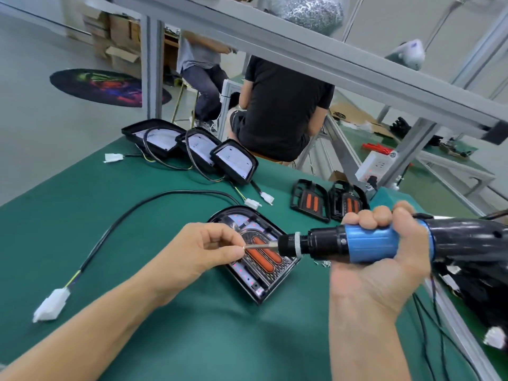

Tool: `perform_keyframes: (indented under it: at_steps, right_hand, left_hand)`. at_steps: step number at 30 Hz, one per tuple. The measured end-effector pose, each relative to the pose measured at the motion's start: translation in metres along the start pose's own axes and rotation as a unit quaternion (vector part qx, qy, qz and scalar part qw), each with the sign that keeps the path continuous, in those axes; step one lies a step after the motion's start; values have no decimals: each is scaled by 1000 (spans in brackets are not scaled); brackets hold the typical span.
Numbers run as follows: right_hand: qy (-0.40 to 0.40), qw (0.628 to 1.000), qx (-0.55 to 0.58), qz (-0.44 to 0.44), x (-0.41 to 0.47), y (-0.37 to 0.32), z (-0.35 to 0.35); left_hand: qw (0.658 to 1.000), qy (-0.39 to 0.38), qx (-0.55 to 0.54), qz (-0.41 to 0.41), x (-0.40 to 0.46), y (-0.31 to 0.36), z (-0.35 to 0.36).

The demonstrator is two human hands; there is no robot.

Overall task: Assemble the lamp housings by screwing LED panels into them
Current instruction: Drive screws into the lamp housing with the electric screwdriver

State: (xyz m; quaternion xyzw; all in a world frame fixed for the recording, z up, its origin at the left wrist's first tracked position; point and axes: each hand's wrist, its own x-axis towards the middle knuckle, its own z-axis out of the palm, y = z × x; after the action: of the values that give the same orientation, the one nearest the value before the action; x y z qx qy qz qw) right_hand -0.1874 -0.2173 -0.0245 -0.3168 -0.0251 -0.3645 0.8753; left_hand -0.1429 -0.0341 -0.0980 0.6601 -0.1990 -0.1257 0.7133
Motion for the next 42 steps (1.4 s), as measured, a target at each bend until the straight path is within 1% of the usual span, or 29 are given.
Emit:
perform_keyframes:
  at_steps: [11, 14, 18, 19, 21, 23, 24, 26, 28, 31, 37, 42]
  right_hand:
    - [-4, 1000, -7, -2, -1, 4, 1]
    - [-8, 1000, -6, -2, -1, 6, 0]
    - [-16, 1000, -3, 12, -1, 16, 1]
    - [-17, 1000, 0, 17, -1, 18, 2]
    - [-19, 1000, 2, 21, 1, 24, 2]
    - [-22, 1000, -7, 18, 4, 30, 3]
    - [-26, 999, -15, 15, 4, 33, 4]
    - [-29, 999, -41, 12, 6, 43, 5]
    - [-34, 997, -75, 10, 7, 54, 5]
    - [-48, 992, -115, 1, 9, 68, 5]
    - [-51, 986, -161, -7, 15, 88, 7]
    - [-52, 982, -182, 2, 15, 96, 8]
  left_hand:
    - [999, 12, -52, -6, -2, -5, 1]
    - [998, 21, -51, -3, -2, -6, 0]
    - [999, 14, -37, 2, -2, -3, -4]
    - [999, 23, -28, 6, -1, -3, -7]
    - [997, 69, -3, 17, 1, -5, -17]
    - [987, 141, 80, 21, 5, -12, -29]
    - [973, 177, 148, 18, 8, -18, -34]
    - [934, 231, 272, 1, 12, -29, -41]
    - [908, 261, 328, -23, 17, -41, -44]
    - [897, 271, 346, -40, 24, -50, -47]
    - [928, 219, 302, 1, 25, -57, -42]
    - [919, 207, 335, 2, 24, -58, -41]
